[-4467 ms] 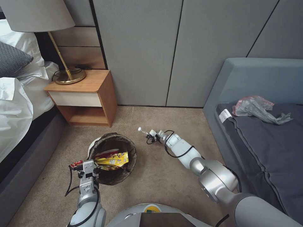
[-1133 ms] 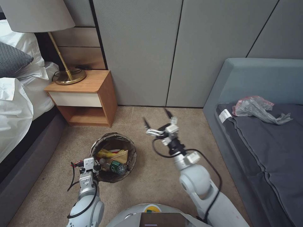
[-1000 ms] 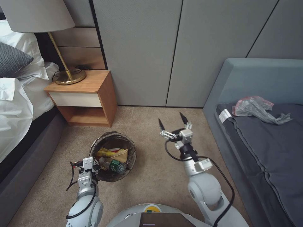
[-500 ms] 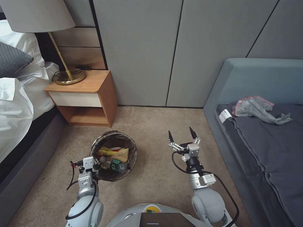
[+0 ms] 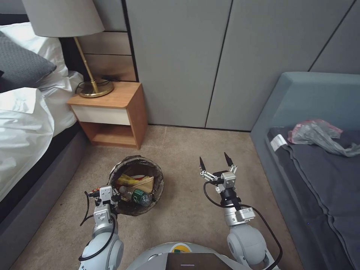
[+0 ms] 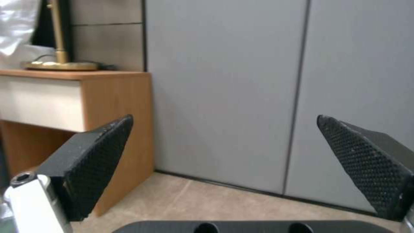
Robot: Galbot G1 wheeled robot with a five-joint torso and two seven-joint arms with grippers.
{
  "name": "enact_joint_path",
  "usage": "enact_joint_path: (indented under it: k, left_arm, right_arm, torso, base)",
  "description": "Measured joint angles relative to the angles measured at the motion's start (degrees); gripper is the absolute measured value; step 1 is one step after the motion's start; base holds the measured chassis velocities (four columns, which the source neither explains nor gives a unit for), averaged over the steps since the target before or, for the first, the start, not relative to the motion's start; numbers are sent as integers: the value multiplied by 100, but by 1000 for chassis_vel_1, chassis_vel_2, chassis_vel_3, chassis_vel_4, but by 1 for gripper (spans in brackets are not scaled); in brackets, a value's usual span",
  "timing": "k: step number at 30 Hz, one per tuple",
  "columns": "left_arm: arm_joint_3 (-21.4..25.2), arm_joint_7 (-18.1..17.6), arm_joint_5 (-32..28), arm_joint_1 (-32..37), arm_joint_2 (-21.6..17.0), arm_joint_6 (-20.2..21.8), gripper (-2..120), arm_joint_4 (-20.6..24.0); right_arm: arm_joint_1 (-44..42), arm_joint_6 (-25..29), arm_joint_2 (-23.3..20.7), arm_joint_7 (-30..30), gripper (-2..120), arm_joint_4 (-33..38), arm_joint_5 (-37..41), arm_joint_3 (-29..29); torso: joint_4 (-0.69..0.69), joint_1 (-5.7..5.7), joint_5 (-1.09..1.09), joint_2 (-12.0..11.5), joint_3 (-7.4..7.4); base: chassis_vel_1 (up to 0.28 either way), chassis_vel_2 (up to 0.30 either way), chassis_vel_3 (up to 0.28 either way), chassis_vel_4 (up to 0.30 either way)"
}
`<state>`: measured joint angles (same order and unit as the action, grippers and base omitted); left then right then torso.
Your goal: Pick up the trash bin, then pick up the garbage from the floor and place it into the trash bin.
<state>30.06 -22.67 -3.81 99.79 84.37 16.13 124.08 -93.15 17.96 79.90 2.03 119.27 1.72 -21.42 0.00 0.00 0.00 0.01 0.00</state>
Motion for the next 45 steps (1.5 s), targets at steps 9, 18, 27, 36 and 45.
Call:
enact_joint_path:
  k: [9,18,27,36,45]
  left_arm:
    - [-39,5,12,52,16,4,0,114]
    - [-11,5,22,196,27,5,0,251]
    - [29,3,22,218,50,0,0,328]
    - [47,-2,20,241,76,-12,0,335]
    - [30,-5,37,243,90,-27,0,305]
  right_arm:
    - [-1,2,-84,-13,100,-54,24,-26]
    - [5,-2,-114,-26,100,-143,24,4]
    - [140,-34,-96,-34,100,-151,19,49]
    - [190,-37,-76,-40,100,-179,13,58]
    - [185,-33,-65,-45,100,-180,7,64]
  torso:
    - [0,0,0,0,0]
    - [0,0,0,0,0]
    - [-2,0,0,0,0]
    - [0,0,0,0,0]
    - [0,0,0,0,0]
  base:
    - [88,94,94,97]
    - [136,129,126,130]
    - [119,125,120,123]
    - [124,120,128,132]
    - [129,126,128,126]
